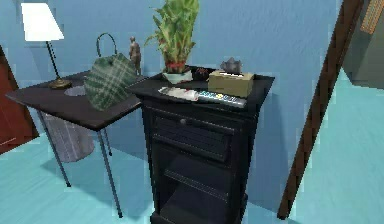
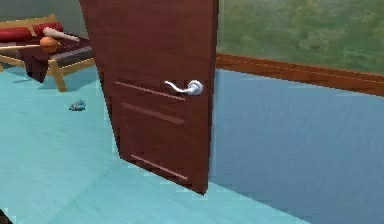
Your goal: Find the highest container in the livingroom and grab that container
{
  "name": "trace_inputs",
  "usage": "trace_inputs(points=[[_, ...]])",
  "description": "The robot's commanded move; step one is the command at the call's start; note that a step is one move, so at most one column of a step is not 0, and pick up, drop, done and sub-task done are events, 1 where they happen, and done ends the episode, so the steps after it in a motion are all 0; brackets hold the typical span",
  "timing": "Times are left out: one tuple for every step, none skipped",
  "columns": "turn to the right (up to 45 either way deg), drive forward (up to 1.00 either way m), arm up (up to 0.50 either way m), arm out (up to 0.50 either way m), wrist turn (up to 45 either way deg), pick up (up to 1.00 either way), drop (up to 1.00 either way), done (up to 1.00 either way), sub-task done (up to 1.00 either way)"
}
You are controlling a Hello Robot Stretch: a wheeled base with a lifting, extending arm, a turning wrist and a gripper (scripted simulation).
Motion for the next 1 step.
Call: trace_inputs(points=[[-6.0,0.0,0.0,0.0,0.0,0.0,0.0,0.0,0.0]])
